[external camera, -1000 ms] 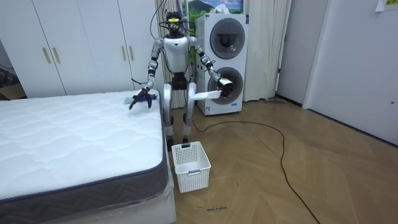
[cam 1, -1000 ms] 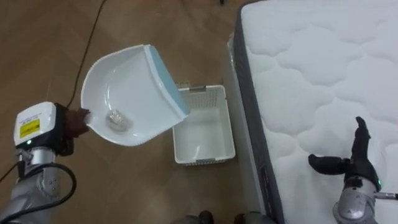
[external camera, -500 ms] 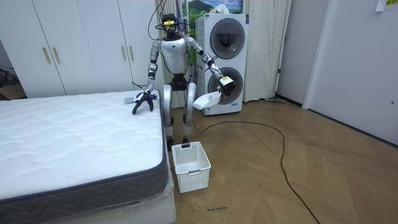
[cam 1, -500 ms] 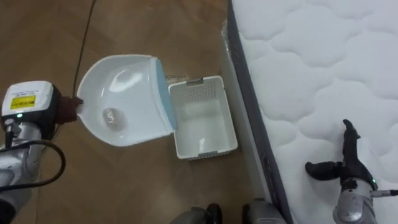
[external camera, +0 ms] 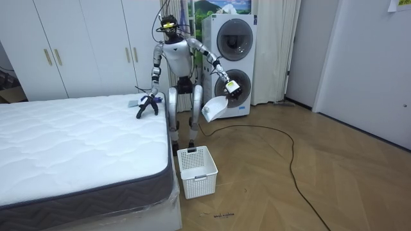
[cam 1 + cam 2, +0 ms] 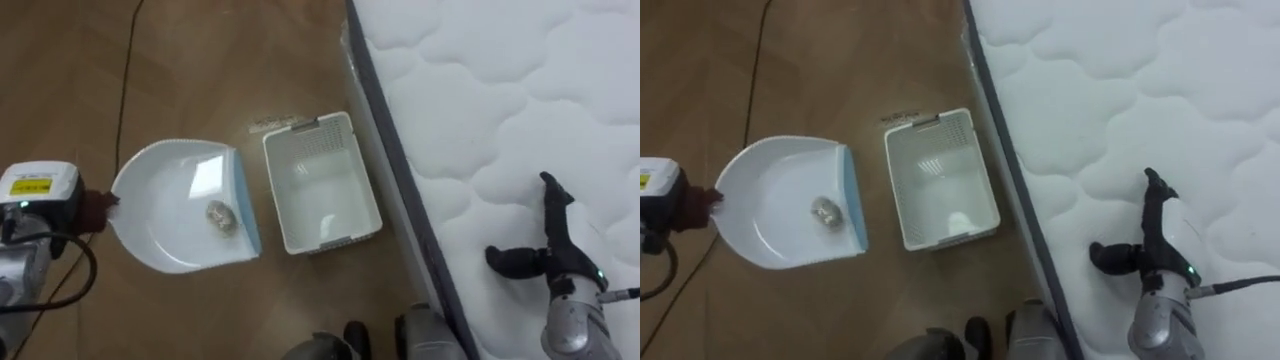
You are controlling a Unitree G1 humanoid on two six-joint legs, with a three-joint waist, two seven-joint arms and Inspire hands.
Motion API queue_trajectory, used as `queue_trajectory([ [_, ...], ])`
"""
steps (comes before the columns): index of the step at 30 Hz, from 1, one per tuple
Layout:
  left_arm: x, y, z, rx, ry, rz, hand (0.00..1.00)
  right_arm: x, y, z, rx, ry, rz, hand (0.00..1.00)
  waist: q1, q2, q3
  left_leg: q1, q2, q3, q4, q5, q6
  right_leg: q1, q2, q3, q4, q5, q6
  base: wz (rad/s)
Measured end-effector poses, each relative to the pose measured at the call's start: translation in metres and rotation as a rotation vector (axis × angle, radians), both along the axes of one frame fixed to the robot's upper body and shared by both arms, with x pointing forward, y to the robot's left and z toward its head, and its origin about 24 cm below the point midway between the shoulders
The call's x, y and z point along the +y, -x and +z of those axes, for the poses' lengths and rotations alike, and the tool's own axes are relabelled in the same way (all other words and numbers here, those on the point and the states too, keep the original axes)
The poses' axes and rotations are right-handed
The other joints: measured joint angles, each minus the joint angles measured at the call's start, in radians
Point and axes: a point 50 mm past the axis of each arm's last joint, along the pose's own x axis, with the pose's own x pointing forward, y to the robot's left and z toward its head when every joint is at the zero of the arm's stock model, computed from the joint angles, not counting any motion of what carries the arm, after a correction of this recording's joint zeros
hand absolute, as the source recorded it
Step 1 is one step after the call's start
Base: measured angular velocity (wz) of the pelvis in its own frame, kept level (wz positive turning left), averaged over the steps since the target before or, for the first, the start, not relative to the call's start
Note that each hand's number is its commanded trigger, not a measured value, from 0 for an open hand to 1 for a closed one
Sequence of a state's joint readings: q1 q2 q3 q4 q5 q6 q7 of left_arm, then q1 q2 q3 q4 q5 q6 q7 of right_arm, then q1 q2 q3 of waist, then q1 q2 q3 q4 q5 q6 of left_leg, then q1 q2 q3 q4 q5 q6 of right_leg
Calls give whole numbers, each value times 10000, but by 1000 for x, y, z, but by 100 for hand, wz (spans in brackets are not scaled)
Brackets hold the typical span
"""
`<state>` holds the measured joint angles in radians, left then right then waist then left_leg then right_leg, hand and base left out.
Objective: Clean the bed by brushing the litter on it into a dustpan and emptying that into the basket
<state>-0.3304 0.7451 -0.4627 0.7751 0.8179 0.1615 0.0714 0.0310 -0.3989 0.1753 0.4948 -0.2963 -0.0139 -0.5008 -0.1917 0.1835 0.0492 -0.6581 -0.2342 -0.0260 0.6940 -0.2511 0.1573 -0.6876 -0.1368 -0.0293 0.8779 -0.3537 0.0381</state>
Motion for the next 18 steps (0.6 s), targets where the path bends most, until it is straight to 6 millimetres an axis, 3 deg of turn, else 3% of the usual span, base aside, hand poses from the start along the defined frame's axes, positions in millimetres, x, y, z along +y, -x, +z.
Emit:
queue_trajectory([
  [4,4,3,-2,775,-149,122,100,2,-3,4,-215,118,295,0,-122,119,1,-43,-22,247,-14,1,22,-208,4,279,262,-111,-21,-10],
  [9,11,2,0,1160,125,667,100,2,-6,16,-692,266,580,0,-167,594,-22,-18,1,451,-80,25,66,-303,35,489,323,-170,-24,-7],
  [15,26,5,6,1225,785,1630,100,1,-6,18,-814,324,729,0,-281,881,-54,76,-22,561,-88,26,65,-291,59,673,418,-273,-34,-3],
  [18,32,10,5,1532,900,2010,100,1,-8,19,-781,297,830,0,-280,915,-74,188,-27,694,-194,39,66,-264,54,816,423,-317,-53,-7],
])
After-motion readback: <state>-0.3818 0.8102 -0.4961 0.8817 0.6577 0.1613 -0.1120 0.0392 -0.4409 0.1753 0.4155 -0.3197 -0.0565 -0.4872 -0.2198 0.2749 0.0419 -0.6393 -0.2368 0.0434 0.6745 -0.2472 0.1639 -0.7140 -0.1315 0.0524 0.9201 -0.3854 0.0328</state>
